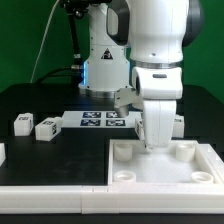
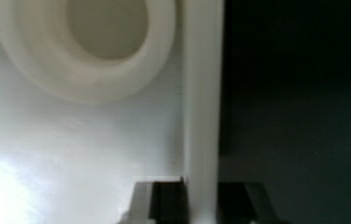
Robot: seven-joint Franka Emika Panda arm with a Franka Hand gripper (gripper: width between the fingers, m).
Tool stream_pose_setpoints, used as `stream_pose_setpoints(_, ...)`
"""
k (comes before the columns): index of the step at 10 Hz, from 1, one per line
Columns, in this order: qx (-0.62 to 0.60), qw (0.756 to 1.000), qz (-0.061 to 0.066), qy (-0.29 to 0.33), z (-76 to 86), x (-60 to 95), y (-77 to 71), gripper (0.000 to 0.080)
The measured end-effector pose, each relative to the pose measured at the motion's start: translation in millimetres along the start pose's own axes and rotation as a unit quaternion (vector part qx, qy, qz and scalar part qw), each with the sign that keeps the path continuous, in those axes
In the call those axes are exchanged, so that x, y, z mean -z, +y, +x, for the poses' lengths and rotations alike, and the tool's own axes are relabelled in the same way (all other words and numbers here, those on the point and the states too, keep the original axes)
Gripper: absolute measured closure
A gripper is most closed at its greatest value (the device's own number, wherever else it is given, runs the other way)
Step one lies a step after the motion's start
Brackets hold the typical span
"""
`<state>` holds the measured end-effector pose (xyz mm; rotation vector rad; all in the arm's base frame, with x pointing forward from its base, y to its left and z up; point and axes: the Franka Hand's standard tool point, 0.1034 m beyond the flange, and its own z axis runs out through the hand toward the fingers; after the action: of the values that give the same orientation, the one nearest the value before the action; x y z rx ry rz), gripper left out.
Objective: Assemble one leg
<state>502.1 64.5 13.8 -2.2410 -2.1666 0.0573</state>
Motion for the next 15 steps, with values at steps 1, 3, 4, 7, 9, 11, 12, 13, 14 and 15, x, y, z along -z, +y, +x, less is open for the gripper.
stream_pose_setpoints(1, 0.001, 1.0, 0.002, -0.001, -0.6, -0.2, 0.3, 0.0738)
stream_pose_setpoints(3, 0.0, 1.0, 0.001, 0.0, -0.8, -0.3, 0.2, 0.072)
stream_pose_setpoints(4, 0.0, 1.0, 0.001, 0.0, -0.9, -0.3, 0.2, 0.0535)
stream_pose_setpoints(7, 0.0, 1.0, 0.001, 0.0, -1.1, -0.3, 0.3, 0.0223)
stream_pose_setpoints(9, 0.0, 1.0, 0.001, 0.0, -1.2, -0.3, 0.3, 0.0165)
stream_pose_setpoints(11, -0.001, 1.0, 0.001, 0.0, -1.3, -0.3, 0.3, 0.0153)
stream_pose_setpoints(12, -0.013, 1.0, -0.002, 0.0, -0.7, 2.3, -1.0, 0.0151)
stream_pose_setpoints(13, -0.031, 0.999, -0.012, 0.001, 0.1, 12.5, -9.0, 0.0151)
stream_pose_setpoints(14, -0.046, 0.999, -0.014, -0.002, 0.8, 22.9, -21.8, 0.0151)
stream_pose_setpoints(15, -0.054, 0.998, -0.016, -0.003, 2.5, 29.7, -27.6, 0.0151)
